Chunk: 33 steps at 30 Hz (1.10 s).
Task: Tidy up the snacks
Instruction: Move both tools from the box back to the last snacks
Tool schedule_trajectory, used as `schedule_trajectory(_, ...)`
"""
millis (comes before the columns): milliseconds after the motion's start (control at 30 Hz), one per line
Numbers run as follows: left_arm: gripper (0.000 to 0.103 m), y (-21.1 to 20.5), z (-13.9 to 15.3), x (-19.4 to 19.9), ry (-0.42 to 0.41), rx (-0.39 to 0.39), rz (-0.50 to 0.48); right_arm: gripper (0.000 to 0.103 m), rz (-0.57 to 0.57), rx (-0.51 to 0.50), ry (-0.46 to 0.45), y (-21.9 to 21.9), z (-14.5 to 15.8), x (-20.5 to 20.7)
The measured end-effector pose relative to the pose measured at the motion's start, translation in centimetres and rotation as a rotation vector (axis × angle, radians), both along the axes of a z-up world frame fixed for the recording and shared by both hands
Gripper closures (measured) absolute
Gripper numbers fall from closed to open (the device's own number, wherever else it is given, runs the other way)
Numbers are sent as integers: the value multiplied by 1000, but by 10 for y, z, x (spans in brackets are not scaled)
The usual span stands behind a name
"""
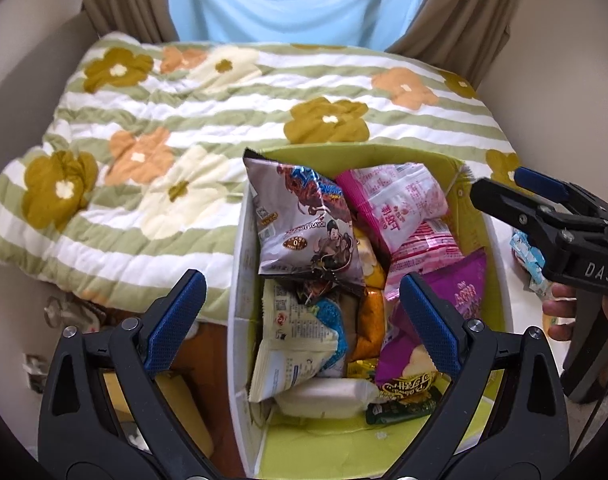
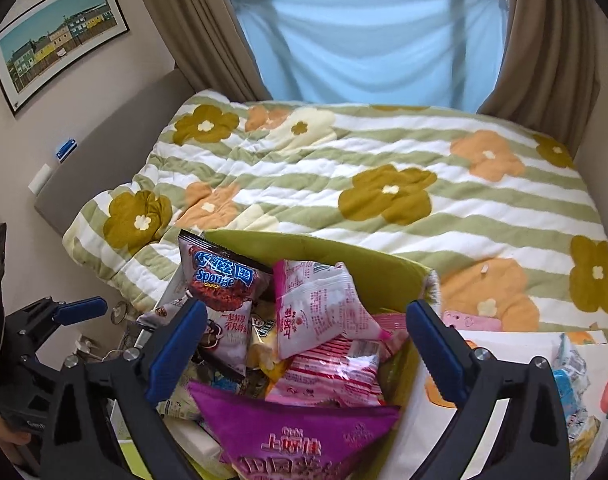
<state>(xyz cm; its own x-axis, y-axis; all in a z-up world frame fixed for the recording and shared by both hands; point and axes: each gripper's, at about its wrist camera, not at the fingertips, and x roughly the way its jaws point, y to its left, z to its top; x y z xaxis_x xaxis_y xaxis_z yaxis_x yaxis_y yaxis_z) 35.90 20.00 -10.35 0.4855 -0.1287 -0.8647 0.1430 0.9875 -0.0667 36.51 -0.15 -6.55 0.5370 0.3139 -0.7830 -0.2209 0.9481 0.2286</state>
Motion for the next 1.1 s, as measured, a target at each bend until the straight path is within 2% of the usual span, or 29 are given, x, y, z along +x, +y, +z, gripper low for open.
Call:
schedule_trajectory(300,6,-27,42,-37,-119,-9,-84,1,-75,-32,-89,-24,36,-55)
schedule_trajectory(500,6,-64,61,-53,-179,-48,-193,1,-189,-69,-103,-58,58,-104)
schedule_trajectory(733,6,-134,67,-62,-189,-60,-323,1,-363,-152,-132,-115,74,-158)
schedule_trajectory(833,6,-169,66,-64,-185,-59,-367,1,-425,-156,-149,-142,77,-174)
schedule_trajectory(1100,6,-271,48,-51,-136,-40,-441,1,-519,-114,-65,-228,48,-190)
